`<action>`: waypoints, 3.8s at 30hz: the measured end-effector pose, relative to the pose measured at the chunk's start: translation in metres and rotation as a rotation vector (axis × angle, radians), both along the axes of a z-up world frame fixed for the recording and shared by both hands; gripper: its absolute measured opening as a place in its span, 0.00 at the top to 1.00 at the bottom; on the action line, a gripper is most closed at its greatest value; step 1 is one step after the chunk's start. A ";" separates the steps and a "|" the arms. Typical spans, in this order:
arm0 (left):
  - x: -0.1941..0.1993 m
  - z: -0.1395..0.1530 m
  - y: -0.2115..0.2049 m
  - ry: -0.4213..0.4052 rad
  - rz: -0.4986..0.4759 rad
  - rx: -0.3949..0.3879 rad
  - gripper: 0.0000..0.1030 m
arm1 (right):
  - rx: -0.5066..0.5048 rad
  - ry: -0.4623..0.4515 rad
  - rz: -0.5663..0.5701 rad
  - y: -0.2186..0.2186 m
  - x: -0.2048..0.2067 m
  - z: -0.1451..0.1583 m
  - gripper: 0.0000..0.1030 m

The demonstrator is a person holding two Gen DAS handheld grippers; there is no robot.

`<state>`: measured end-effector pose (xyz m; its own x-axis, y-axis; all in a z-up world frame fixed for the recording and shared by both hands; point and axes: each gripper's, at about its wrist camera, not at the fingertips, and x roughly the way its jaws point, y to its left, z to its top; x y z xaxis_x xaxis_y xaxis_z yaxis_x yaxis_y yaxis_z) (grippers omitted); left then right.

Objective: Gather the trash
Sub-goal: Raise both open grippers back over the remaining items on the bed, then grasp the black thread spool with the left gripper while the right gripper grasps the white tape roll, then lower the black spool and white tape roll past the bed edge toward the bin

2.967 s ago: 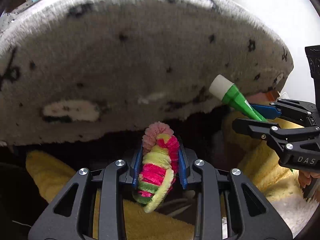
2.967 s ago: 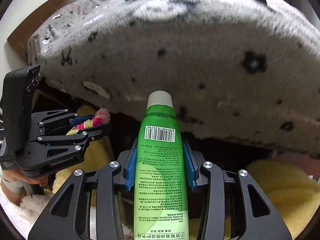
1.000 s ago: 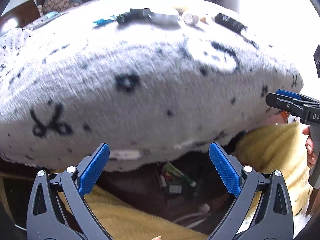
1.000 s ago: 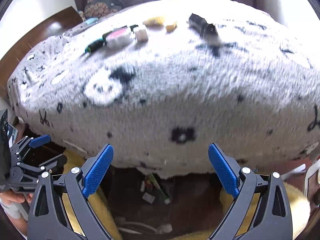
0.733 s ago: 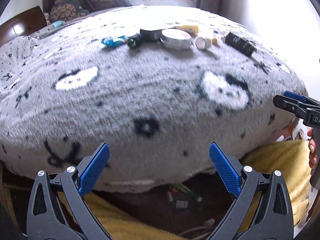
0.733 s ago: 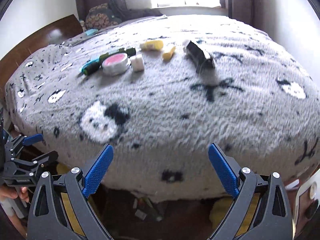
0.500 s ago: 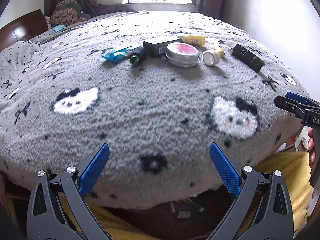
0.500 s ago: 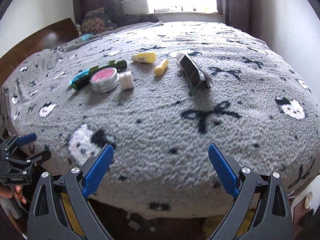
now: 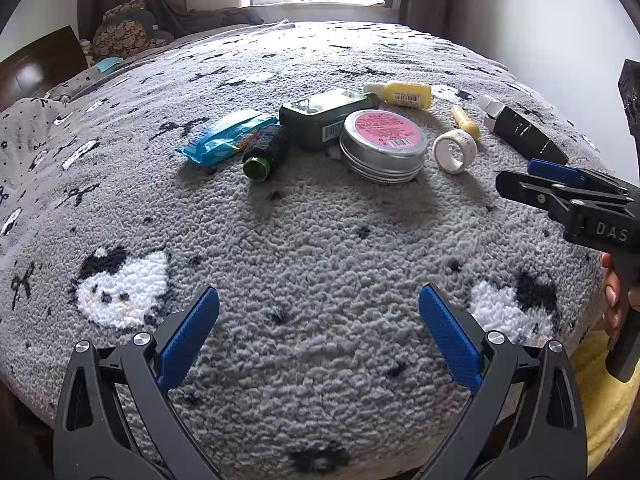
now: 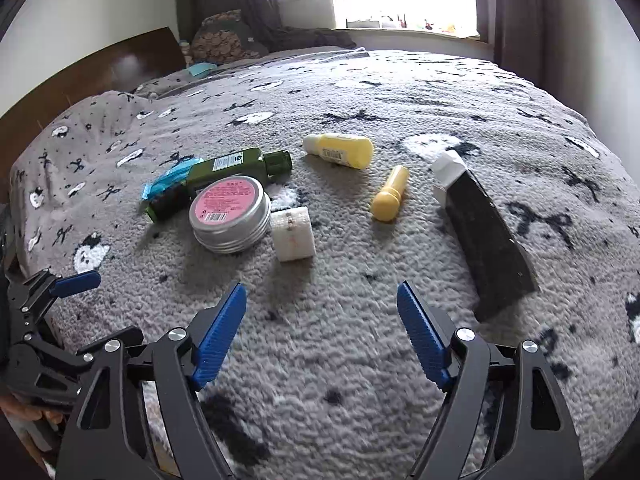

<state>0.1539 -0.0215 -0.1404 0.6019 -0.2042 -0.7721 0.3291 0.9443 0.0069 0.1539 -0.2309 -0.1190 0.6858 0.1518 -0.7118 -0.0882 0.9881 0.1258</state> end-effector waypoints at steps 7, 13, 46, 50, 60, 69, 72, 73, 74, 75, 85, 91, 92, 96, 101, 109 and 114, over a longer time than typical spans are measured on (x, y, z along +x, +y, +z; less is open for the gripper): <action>0.039 0.000 0.015 -0.022 0.038 -0.022 0.09 | -0.018 0.028 0.036 0.014 0.035 -0.013 0.48; 0.080 0.003 0.017 -0.024 0.046 -0.033 0.29 | -0.026 0.029 0.056 0.018 0.046 -0.017 0.71; -0.036 0.021 -0.001 -0.030 -0.055 -0.077 0.76 | -0.020 -0.015 0.021 0.002 -0.074 0.018 0.75; -0.061 0.022 -0.003 -0.041 -0.076 -0.070 0.76 | -0.037 -0.026 0.038 0.006 -0.098 0.019 0.75; -0.126 0.014 -0.004 -0.040 -0.115 -0.072 0.76 | -0.022 -0.015 0.089 0.018 -0.154 0.010 0.75; -0.167 -0.016 0.003 0.013 -0.116 -0.061 0.76 | 0.000 0.046 0.109 0.029 -0.188 -0.015 0.75; -0.174 -0.037 0.005 0.074 -0.115 -0.053 0.76 | 0.004 0.098 0.126 0.034 -0.194 -0.033 0.75; -0.176 -0.045 0.005 0.095 -0.115 -0.050 0.76 | 0.007 0.116 0.133 0.036 -0.195 -0.039 0.75; -0.177 -0.052 0.006 0.114 -0.116 -0.048 0.76 | 0.010 0.137 0.138 0.037 -0.196 -0.046 0.75; -0.178 -0.061 0.006 0.136 -0.117 -0.043 0.76 | 0.015 0.161 0.142 0.038 -0.196 -0.054 0.75; -0.176 -0.126 0.009 0.308 -0.105 0.003 0.76 | 0.029 0.339 0.145 0.048 -0.194 -0.116 0.76; -0.172 -0.152 0.008 0.387 -0.115 0.015 0.76 | 0.031 0.415 0.135 0.053 -0.187 -0.142 0.76; -0.172 -0.155 0.007 0.398 -0.116 0.015 0.76 | 0.035 0.426 0.135 0.054 -0.187 -0.146 0.75; -0.172 -0.169 0.005 0.446 -0.122 0.009 0.76 | 0.040 0.453 0.133 0.054 -0.183 -0.156 0.75; -0.168 -0.184 0.007 0.497 -0.129 -0.005 0.76 | 0.041 0.462 0.133 0.057 -0.182 -0.162 0.75; -0.163 -0.192 0.007 0.517 -0.138 -0.009 0.75 | 0.043 0.487 0.141 0.061 -0.175 -0.173 0.75; -0.162 -0.192 0.004 0.520 -0.142 -0.006 0.75 | 0.035 0.500 0.138 0.058 -0.172 -0.176 0.75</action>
